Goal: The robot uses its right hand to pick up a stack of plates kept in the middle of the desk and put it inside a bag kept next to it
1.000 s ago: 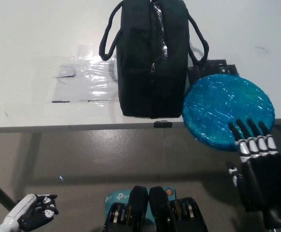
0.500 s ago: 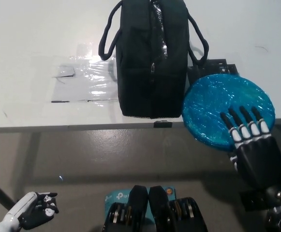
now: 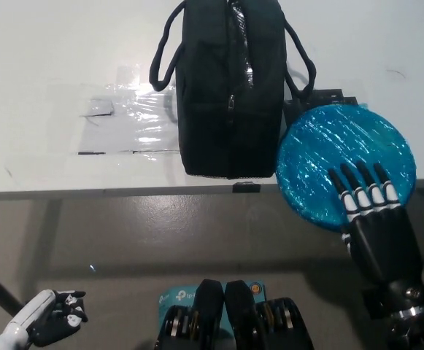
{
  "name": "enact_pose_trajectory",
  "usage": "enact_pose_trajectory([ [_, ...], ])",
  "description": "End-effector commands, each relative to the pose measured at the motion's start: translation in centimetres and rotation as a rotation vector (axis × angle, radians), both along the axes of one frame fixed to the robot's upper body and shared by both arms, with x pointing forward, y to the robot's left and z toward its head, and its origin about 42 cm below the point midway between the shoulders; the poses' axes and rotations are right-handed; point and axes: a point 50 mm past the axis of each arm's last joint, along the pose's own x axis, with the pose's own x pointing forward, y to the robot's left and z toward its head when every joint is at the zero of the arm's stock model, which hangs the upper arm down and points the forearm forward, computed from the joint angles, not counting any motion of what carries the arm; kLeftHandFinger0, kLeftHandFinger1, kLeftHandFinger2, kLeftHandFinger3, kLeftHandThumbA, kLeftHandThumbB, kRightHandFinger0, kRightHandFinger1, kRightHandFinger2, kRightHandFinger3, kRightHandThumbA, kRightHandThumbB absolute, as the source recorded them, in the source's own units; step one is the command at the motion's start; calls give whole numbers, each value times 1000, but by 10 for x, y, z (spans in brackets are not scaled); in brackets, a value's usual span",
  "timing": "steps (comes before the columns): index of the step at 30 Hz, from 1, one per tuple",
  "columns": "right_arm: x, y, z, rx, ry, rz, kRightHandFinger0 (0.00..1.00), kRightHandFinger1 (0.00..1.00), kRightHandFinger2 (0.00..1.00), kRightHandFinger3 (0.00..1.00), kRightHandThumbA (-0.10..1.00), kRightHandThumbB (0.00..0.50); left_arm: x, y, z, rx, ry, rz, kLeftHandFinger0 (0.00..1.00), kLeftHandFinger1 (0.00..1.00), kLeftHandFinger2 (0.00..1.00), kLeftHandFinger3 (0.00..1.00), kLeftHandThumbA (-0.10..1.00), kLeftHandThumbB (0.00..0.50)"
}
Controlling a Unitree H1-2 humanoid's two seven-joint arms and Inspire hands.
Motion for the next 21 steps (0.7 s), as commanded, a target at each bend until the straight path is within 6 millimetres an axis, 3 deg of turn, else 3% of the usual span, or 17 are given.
enact_pose_trajectory([
  [1,3,1,-1,78,28,-7,1000,1000,1000,1000,771,500,6,9,16,36,-29,-21,915,906,884,930,-100,199],
  [4,1,5,1,55,36,-18,1000,1000,1000,1000,888,500,6,8,16,36,-31,-23,897,890,880,931,-100,193],
  [8,-2,5,4,85,36,-4,1000,1000,1000,1000,859,500,6,9,16,45,-36,-31,893,895,883,929,-100,186],
  [12,-4,5,7,54,34,5,1000,1000,1000,1000,857,500,1,8,12,43,-24,-12,832,840,884,905,-100,129],
  [14,-3,3,9,38,23,4,1000,1000,1000,1000,867,500,1,8,12,48,-28,-12,808,829,873,886,-100,127],
  [18,-1,-2,15,46,22,6,1000,1000,1000,1000,801,500,1,8,11,41,-28,-10,838,842,878,872,-100,110],
  [21,1,-5,17,12,21,-24,1000,1000,1000,1000,824,500,-1,8,9,56,-18,-12,838,843,888,879,-100,106],
])
